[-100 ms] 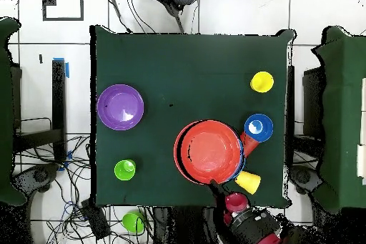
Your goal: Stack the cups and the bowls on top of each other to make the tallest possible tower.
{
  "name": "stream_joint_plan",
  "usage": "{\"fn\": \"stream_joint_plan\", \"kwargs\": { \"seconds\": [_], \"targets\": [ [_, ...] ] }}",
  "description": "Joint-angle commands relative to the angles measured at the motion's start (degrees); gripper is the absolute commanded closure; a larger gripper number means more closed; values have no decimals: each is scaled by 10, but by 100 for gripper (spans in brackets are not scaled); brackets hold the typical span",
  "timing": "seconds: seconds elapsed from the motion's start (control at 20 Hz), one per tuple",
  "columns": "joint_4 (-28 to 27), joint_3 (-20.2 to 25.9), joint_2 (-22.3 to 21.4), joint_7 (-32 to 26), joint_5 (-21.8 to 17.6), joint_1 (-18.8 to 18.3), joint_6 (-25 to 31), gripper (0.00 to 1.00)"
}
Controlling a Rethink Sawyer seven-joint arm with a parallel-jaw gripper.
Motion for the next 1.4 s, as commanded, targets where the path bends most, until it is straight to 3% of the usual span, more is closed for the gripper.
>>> {"fn": "stream_joint_plan", "kwargs": {
  "seconds": [0.05, 0.7, 0.9, 1.4],
  "targets": [
    [30, 71, 16, -151, -14, -13, 35, 100],
    [49, 83, 12, -163, -29, -17, 44, 100],
    [46, 74, -1, -104, -49, 5, 29, 100],
    [24, 94, 10, -94, -50, -6, 28, 100]
  ]
}}
